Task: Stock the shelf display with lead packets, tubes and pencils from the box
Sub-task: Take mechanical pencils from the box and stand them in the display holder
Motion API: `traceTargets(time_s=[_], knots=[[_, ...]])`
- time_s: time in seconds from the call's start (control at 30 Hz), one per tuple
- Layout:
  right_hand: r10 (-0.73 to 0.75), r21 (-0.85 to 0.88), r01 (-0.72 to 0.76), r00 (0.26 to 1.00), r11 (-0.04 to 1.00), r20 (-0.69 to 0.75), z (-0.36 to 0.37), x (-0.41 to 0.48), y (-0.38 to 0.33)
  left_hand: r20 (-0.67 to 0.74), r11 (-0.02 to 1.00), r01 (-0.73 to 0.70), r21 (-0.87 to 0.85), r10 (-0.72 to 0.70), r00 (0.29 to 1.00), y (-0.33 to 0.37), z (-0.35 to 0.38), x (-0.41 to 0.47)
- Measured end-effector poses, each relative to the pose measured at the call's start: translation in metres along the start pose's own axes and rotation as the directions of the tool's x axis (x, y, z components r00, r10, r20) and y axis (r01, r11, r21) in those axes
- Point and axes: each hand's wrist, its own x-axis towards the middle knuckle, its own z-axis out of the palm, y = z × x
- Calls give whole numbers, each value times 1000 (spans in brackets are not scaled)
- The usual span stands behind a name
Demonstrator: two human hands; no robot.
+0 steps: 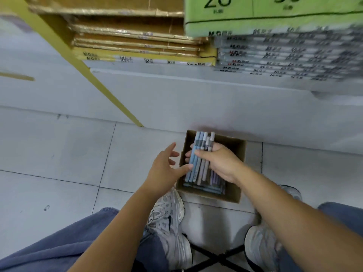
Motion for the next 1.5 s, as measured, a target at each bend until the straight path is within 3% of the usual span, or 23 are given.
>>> traceTargets(time_s=[0.1,0.17,0.27,0.5,0.63,0.77,1.0,1.07,1.13,1.2,1.27,1.33,1.5], knots=[[-160,24,158,985,987,59,5,-35,-43,191,975,-121,-189,157,969,45,-3,-11],[-259,17,258,963,966,74,11,-59,-74,313,961,-86,-264,170,935,77,-7,-21],[-426,-127,431,902,893,66,20,-99,-123,403,924,-81,-374,241,883,123,-18,-38],[-736,-445,687,672,575,87,20,-190,-221,358,875,-396,-277,477,803,227,-55,-85],[-842,-381,781,539,494,13,16,-233,-259,308,791,-526,-313,608,731,277,-65,-112],[-910,-301,860,408,411,-77,8,-259,-293,201,725,-608,-324,680,705,319,-72,-125],[-960,-324,904,248,278,-130,8,-278,-340,5,642,-704,-304,740,673,360,-73,-127],[-980,-357,916,143,183,-137,10,-285,-353,-77,613,-723,-319,743,665,366,-76,-126],[-989,-408,912,-8,53,-149,8,-296,-366,-151,583,-738,-340,741,655,371,-78,-123],[-978,-499,863,-167,-82,-128,3,-307,-378,-208,549,-751,-367,738,642,376,-79,-120],[-957,-584,795,-272,-166,-97,-3,-312,-387,-235,534,-765,-359,742,628,380,-79,-115],[-950,-676,715,-304,-181,-67,-9,-307,-393,-250,535,-774,-339,742,622,383,-78,-110],[-980,-830,547,-201,-110,-2,-23,-279,-403,-259,548,-773,-320,734,628,384,-75,-95]])
